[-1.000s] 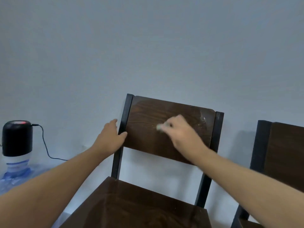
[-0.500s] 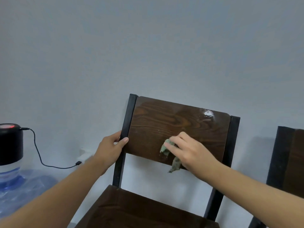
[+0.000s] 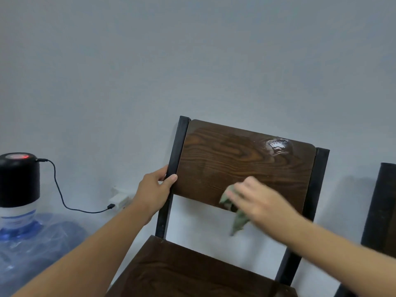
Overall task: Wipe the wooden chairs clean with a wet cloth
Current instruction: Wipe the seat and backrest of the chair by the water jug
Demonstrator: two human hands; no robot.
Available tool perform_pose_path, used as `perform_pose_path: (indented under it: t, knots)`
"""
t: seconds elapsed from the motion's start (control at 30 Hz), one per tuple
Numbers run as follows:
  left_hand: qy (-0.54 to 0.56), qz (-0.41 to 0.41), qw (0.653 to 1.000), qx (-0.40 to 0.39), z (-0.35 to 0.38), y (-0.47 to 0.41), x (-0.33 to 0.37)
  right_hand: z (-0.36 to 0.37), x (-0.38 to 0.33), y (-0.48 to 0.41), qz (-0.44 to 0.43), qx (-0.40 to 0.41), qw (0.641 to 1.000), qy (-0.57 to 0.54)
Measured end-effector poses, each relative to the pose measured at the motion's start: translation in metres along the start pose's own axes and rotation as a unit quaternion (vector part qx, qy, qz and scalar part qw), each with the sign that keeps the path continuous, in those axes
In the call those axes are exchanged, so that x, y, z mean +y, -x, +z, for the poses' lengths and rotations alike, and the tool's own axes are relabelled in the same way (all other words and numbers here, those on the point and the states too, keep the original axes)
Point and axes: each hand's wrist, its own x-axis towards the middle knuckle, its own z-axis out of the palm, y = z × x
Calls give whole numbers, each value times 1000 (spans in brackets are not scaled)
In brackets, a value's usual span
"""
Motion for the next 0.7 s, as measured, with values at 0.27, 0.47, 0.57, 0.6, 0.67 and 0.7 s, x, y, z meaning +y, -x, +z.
perform_pose_path:
  t: [0.27,0.47,0.57,0.6,0.67,0.7]
  knots:
    - [-2,8,1000,1,3,0,0,3,29,-58,158,102,982,25]
    - [-1,4,1000,3,1,-1,-4,-6,-8,15,-30,-40,999,10]
    - [-2,4,1000,2,1,1,-3,-20,34,57,10,-39,999,33]
    - [-1,4,1000,1,1,2,-2,-26,54,63,47,-20,998,44]
    - [5,-2,1000,-3,0,2,0,-36,91,61,146,48,987,55]
    - [6,-6,1000,-5,1,3,1,-38,102,55,184,74,978,60]
